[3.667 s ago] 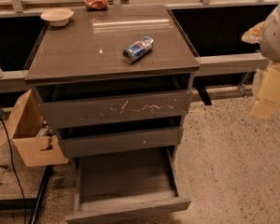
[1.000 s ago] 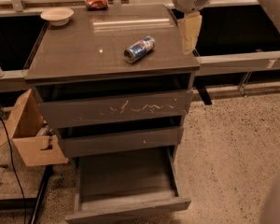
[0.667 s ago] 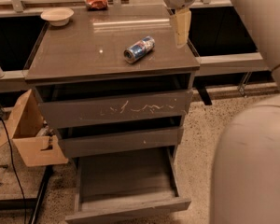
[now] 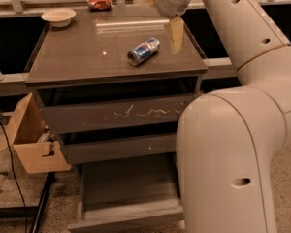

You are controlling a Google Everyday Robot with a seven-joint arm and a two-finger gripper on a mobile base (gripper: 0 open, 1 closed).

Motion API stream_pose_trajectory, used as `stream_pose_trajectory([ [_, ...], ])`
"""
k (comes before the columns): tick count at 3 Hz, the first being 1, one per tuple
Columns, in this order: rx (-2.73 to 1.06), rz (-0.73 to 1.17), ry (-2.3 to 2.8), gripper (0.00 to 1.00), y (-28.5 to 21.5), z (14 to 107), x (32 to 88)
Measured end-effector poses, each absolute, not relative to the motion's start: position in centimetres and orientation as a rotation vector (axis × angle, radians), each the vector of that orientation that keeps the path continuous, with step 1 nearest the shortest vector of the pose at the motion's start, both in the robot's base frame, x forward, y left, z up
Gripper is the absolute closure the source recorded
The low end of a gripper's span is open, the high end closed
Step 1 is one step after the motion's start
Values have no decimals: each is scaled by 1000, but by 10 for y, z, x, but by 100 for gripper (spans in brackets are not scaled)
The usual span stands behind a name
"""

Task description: Place redbull can into bottom drawer

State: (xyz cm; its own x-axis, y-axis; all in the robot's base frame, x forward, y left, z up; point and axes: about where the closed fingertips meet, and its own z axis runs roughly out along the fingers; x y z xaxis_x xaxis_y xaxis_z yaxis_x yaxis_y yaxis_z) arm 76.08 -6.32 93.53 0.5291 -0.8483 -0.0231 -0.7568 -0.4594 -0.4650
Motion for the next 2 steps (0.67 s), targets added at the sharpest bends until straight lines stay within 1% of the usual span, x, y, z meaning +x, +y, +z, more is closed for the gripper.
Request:
stream_pose_trajectory([
  [2, -2373, -317, 1312, 0, -63, 928, 765],
])
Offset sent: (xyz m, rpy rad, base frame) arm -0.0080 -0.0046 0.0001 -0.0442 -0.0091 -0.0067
